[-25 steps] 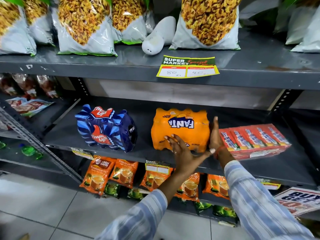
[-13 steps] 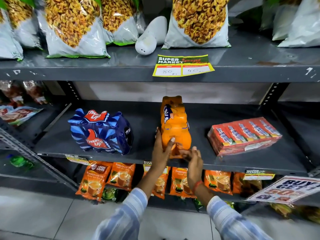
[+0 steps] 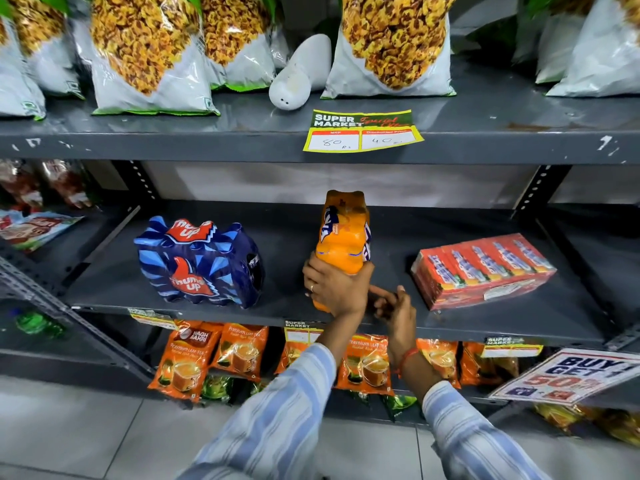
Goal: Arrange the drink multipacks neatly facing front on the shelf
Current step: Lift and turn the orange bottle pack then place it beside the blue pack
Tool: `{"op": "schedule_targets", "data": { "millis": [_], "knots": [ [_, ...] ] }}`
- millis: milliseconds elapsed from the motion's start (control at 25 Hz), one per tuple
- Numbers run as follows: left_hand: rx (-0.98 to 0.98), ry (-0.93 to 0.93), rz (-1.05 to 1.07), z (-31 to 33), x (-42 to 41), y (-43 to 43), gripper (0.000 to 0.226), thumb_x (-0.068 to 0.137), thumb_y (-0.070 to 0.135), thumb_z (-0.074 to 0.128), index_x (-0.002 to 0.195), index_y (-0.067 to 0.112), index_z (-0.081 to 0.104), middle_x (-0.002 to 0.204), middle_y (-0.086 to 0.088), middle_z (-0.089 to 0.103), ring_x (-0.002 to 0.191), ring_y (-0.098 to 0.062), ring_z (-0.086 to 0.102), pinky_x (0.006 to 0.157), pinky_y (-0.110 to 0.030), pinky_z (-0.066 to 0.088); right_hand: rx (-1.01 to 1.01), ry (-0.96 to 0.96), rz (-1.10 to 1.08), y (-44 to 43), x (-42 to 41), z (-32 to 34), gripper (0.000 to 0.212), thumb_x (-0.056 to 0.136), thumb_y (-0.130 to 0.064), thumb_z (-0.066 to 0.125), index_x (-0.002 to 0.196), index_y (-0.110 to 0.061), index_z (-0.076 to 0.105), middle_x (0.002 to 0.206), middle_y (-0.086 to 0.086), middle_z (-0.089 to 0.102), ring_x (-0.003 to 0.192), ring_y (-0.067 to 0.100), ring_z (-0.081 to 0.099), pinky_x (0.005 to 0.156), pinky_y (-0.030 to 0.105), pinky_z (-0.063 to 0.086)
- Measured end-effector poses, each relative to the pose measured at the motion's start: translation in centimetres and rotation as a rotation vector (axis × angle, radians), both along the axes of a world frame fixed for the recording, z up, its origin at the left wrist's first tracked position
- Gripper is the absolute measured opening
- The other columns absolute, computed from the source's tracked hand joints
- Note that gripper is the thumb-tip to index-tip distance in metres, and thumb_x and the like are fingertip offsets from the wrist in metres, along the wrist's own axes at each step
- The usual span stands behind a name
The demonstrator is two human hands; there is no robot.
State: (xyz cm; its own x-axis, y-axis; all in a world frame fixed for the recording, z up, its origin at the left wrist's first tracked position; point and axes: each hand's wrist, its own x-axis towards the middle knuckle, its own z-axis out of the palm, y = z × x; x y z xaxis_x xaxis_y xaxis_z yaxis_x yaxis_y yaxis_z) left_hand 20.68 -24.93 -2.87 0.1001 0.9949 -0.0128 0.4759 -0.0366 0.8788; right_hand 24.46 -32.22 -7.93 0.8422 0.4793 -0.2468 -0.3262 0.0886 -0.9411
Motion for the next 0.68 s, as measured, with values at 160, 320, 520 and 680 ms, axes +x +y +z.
{"op": "schedule_targets", "data": {
  "millis": [160,320,520,680],
  "knots": [
    [0.032,-0.061,-0.318,-0.5,-4.5,4.8,0.096,0.052,0.035,0.087,0.126,0.010,0.032,0.130,-0.017,0.041,0.124,-0.037,0.040,0.104,-0.051,0.034,-0.157,-0.025,0.158,0.2,1.2,0.9,0.055,0.098,-0.038,0.030,0.087,-0.005,0.073,0.066,0.005,0.056,0.060,0.013,0.048,0.061,0.024,0.042],
    [-0.131,-0.123,-0.588,-0.4,-9.0,9.1,0.101,0.061,0.030,0.083,0.141,0.025,0.021,0.145,-0.012,0.036,0.132,-0.032,0.039,0.106,-0.055,0.037,-0.192,0.007,-0.035,0.9,3.5,2.0,0.037,0.093,-0.033,0.046,0.087,-0.003,0.067,0.069,0.005,0.057,0.069,0.019,0.055,0.064,0.030,0.046],
    [-0.019,-0.172,-0.464,-1.1,-12.0,9.9,0.063,0.082,0.019,0.068,0.138,0.014,0.040,0.136,-0.015,0.052,0.123,-0.029,0.051,0.100,-0.049,0.047,-0.314,-0.204,0.044,1.3,4.7,2.9,0.049,0.090,-0.044,0.049,0.129,-0.014,0.049,0.136,0.012,0.049,0.127,0.028,0.043,0.098,0.034,0.029],
    [0.034,-0.246,-0.351,-1.1,-12.6,8.4,0.040,0.083,0.018,0.067,0.120,0.006,0.058,0.116,-0.017,0.066,0.104,-0.028,0.065,0.082,-0.032,0.055,-0.209,-0.133,0.301,2.3,3.1,2.7,0.058,0.091,-0.058,0.031,0.140,-0.027,0.035,0.147,0.006,0.041,0.121,0.016,0.046,0.094,0.032,0.035]
  ]
}}
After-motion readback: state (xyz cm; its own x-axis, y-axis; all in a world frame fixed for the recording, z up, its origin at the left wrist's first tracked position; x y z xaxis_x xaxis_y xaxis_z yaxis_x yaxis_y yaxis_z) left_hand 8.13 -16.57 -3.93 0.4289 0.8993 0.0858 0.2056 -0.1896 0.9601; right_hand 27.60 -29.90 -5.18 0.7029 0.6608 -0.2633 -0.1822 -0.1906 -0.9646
